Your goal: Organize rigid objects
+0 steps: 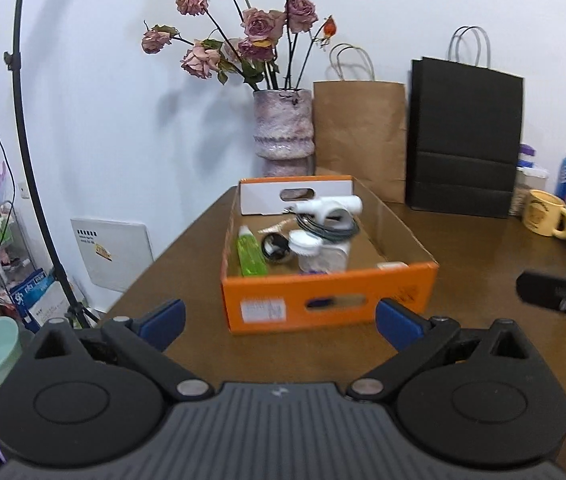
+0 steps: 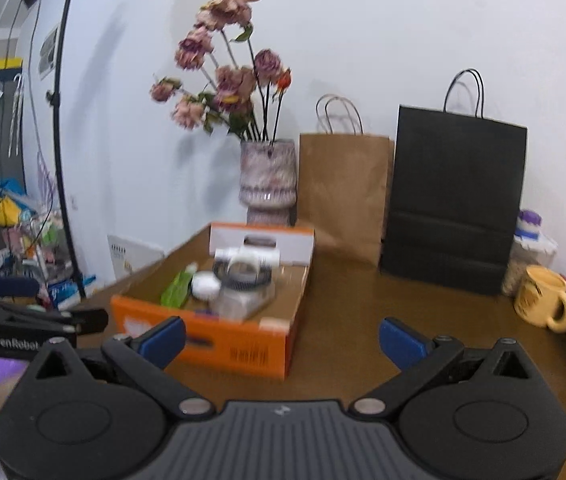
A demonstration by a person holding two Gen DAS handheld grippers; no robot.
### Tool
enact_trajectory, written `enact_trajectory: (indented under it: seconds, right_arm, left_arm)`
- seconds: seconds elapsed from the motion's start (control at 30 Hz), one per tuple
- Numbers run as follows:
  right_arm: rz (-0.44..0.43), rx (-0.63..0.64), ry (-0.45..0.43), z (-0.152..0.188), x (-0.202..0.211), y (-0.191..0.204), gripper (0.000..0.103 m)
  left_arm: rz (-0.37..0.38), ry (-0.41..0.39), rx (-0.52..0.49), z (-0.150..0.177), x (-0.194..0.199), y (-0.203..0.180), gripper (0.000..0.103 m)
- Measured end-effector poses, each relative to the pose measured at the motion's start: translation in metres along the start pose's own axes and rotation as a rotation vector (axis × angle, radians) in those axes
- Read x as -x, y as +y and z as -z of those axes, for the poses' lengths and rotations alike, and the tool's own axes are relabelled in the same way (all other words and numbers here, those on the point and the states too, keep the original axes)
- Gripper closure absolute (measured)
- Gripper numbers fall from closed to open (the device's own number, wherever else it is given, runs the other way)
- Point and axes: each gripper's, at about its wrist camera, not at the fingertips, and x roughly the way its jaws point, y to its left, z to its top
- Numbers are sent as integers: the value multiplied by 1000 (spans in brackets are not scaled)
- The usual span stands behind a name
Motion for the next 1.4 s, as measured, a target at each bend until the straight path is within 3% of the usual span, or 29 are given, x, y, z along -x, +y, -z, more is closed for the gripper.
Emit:
enact_trajectory:
  seconds: [0.17,0.43,1.4]
  right_arm:
    - [22,-8,11,32,27,4,0]
    - [61,-46,28,53,42,-1,0]
    - [71,-53,34,59,44,-3,0]
  left_arm:
    - [34,-12,2,20,21,-8,0]
    - [56,-3,-18,33,25,-15,0]
    - [74,-12,-25,35,32,-17,0]
